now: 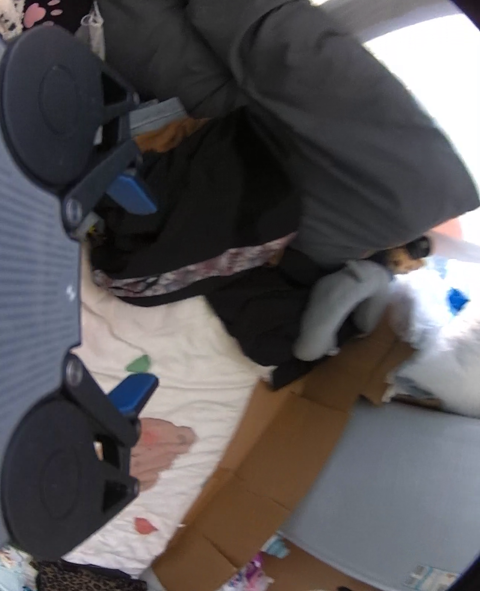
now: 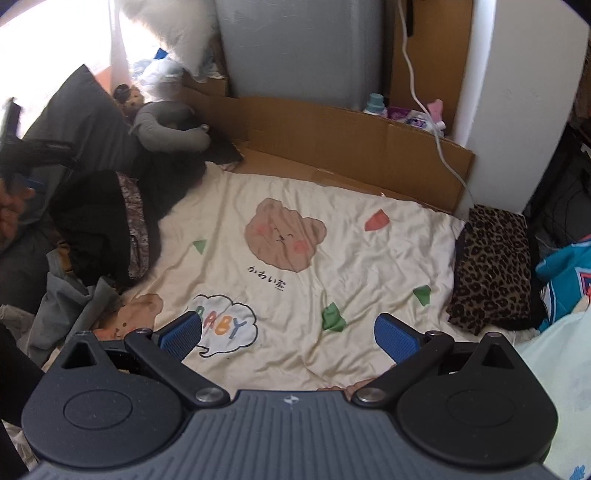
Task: Fold clothes
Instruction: 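Move the left tool into the dark clothes pile and grasp the black shorts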
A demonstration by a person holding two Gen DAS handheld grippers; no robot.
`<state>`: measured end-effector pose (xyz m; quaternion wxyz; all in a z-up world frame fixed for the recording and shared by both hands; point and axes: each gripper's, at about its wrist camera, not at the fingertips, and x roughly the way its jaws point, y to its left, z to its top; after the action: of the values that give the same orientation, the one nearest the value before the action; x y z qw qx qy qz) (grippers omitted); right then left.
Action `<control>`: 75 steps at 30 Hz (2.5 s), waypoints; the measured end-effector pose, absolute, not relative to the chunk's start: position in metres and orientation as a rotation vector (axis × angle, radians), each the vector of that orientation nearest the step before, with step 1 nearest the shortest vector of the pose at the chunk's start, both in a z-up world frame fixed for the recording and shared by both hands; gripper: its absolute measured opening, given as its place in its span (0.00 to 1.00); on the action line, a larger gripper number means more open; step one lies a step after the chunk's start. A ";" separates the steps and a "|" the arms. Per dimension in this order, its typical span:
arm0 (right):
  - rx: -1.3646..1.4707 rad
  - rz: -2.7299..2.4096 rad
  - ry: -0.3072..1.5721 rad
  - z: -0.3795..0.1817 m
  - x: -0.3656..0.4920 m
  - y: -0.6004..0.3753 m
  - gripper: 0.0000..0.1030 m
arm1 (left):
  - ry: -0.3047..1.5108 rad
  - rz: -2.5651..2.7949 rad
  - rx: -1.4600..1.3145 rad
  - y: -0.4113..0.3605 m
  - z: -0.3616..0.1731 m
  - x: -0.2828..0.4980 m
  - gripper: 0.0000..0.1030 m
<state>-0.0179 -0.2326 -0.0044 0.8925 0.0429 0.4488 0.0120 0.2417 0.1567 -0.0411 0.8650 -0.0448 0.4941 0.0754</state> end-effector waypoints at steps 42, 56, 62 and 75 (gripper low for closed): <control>0.148 0.083 0.943 -0.082 0.064 -0.267 0.89 | 1.227 0.116 -0.210 0.218 -0.209 0.322 0.74; 0.168 0.107 1.042 -0.117 0.058 -0.244 0.89 | 1.233 0.214 -0.265 0.247 -0.256 0.328 0.04; 0.142 0.144 1.038 -0.114 0.055 -0.232 0.89 | 1.194 0.137 -0.249 0.240 -0.232 0.324 0.01; 0.147 0.181 0.965 -0.087 0.049 -0.227 0.89 | 1.048 -0.166 -0.184 0.167 -0.113 0.310 0.01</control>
<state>0.0487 -0.2270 -0.0874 0.8793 0.0707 0.4630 0.0866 0.3102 0.1671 -0.1130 0.8584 -0.0878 0.4992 -0.0793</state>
